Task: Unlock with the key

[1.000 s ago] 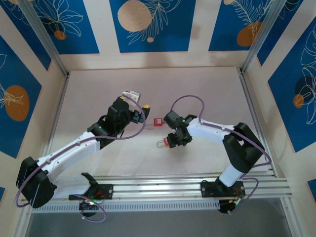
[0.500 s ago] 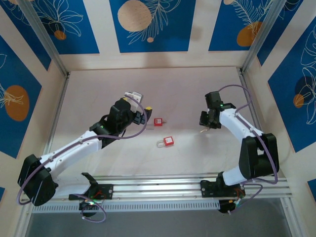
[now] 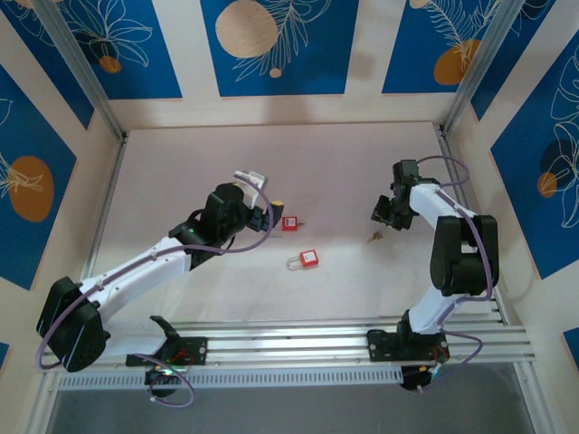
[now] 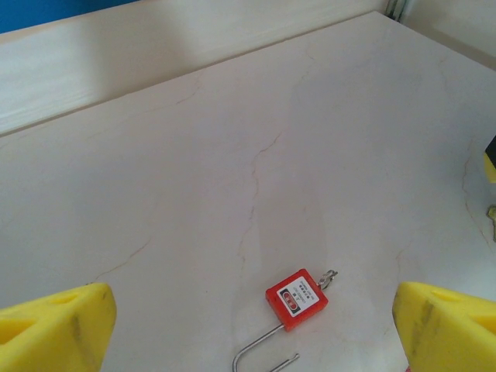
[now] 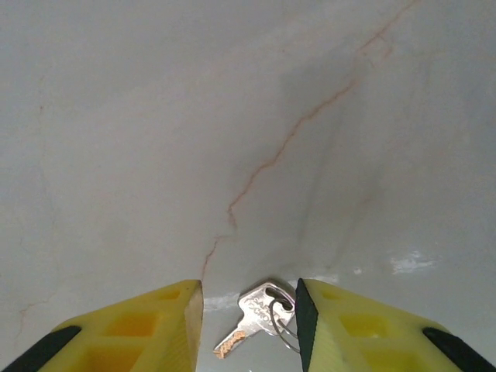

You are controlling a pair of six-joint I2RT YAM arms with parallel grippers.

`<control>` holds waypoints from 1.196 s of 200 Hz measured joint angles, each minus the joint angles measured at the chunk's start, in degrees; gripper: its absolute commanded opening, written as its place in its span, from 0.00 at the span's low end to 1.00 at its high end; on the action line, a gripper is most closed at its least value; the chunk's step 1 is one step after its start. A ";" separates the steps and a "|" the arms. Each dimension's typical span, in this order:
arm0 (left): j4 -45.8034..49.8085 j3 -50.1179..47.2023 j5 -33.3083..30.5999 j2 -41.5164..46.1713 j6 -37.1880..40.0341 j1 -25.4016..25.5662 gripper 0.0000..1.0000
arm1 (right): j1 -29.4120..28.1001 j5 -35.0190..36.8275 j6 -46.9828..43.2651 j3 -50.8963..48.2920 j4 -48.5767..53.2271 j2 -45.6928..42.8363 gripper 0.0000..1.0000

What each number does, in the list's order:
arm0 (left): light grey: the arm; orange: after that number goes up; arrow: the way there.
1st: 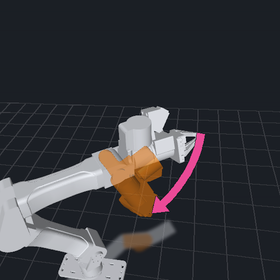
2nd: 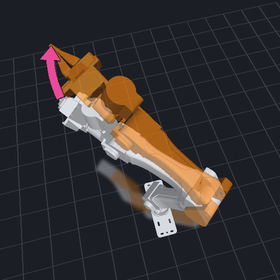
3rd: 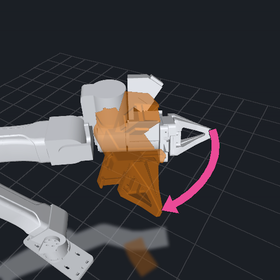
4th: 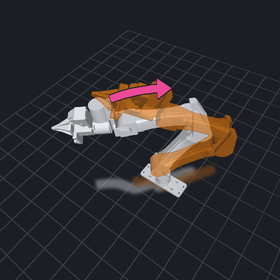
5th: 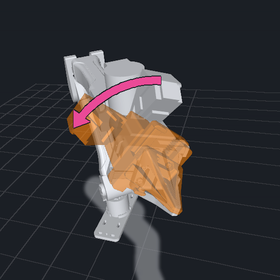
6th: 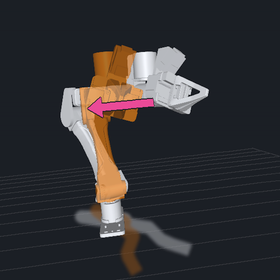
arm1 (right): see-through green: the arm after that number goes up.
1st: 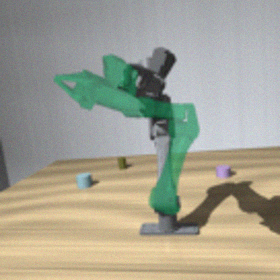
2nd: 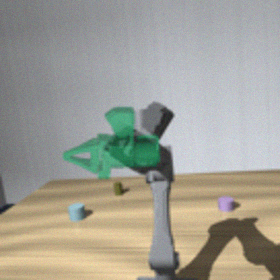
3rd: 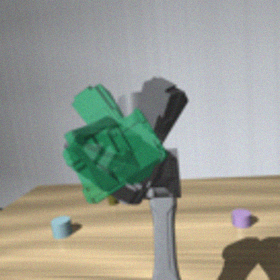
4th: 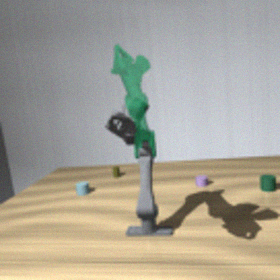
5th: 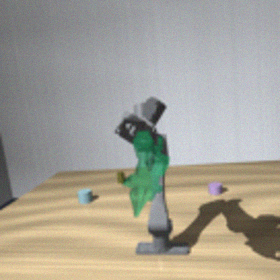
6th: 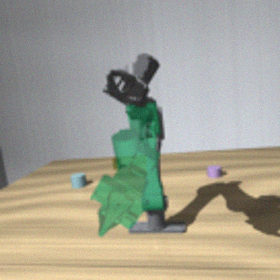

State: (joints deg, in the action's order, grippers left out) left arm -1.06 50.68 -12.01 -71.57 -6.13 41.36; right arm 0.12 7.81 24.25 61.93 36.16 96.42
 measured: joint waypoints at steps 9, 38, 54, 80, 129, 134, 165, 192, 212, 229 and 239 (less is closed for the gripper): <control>0.00 0.00 0.02 0.02 0.00 0.00 0.91 | 0.00 -0.13 -0.11 0.00 0.20 0.13 0.37; 0.00 0.00 0.35 0.02 0.00 0.00 0.91 | -0.09 -0.11 -0.07 -0.02 0.48 0.17 0.39; 0.13 0.04 1.07 0.02 -0.04 0.00 0.91 | -0.52 0.13 -0.04 -0.11 0.74 0.24 0.39; 0.26 0.07 1.53 0.02 -0.04 0.00 0.91 | -1.14 0.74 0.11 -0.72 0.92 0.31 0.37; 0.26 0.07 1.53 0.02 -0.04 0.02 0.91 | -1.27 1.79 0.15 -1.97 0.96 0.55 0.33; 0.26 0.07 1.53 0.02 -0.04 0.00 0.91 | -1.27 2.08 0.13 -2.08 0.98 0.55 0.32; 0.26 0.07 1.55 0.02 -0.04 0.00 0.91 | -1.53 3.34 0.00 -2.34 1.14 0.85 0.21; 0.26 0.07 1.55 0.02 -0.04 0.00 0.91 | -2.14 4.11 0.15 -2.69 1.11 1.29 0.07; 0.26 0.07 1.55 0.02 -0.04 0.00 0.91 | -2.99 4.83 0.61 -2.93 0.98 0.85 0.00; 0.26 0.07 1.73 0.02 -0.04 0.02 0.91 | -4.96 6.14 0.79 -3.41 1.05 -0.04 0.00; 0.26 0.07 1.97 0.00 -0.04 0.02 0.91 | -7.04 7.23 0.98 -3.61 1.33 -1.09 0.00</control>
State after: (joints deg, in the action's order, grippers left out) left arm -0.80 50.74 -10.04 -71.57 -6.17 41.39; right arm -6.92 15.05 25.23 58.33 37.50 95.33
